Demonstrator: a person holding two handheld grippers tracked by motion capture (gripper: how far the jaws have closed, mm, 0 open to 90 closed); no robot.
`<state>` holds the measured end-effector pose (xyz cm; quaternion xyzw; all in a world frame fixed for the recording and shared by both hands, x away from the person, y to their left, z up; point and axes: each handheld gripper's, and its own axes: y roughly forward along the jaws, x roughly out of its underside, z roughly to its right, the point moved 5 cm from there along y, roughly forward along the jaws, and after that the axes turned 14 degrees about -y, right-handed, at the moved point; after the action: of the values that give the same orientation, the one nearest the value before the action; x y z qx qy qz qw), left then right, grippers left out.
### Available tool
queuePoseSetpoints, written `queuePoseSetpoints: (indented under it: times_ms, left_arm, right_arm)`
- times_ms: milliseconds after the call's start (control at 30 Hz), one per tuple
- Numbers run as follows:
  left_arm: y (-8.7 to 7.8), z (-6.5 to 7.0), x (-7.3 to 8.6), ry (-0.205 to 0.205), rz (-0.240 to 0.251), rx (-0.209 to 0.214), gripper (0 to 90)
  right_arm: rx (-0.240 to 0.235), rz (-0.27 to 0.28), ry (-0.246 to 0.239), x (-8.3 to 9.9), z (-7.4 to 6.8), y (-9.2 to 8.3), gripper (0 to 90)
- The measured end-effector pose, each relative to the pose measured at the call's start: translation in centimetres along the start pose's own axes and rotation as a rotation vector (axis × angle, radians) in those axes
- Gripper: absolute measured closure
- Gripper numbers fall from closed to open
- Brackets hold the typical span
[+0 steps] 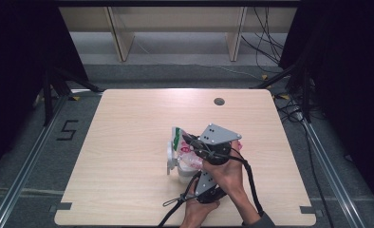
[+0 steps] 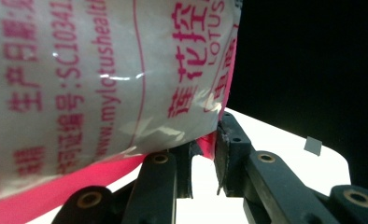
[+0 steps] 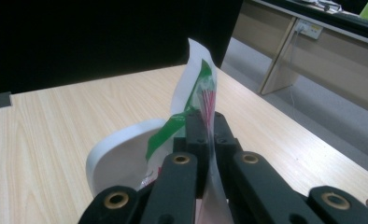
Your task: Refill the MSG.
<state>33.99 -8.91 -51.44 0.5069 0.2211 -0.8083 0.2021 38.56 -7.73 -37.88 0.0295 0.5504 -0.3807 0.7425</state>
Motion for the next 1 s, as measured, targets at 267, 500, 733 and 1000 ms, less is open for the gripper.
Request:
queuePoseSetpoints:
  times_ms: [267, 500, 733, 1000]
  left_arm:
    - [0.21, -0.04, 0.05, 0.001, 0.010, 0.006, 77.6]
    - [0.32, 0.01, 0.05, -0.003, 0.020, 0.019, 77.6]
    - [0.27, 0.01, 0.10, -0.001, 0.012, 0.021, 77.5]
    - [0.09, 0.00, 0.13, 0.000, 0.003, 0.003, 77.5]
  right_arm:
    - [-0.001, -0.001, 0.018, 0.26, 0.21, 0.22, 90.0]
    - [-0.003, -0.001, 0.026, 0.33, 0.25, 0.21, 90.0]
    - [0.000, 0.000, 0.024, 0.34, 0.34, 0.12, 90.0]
    - [-0.002, 0.000, 0.023, 0.34, 0.29, 0.25, 90.0]
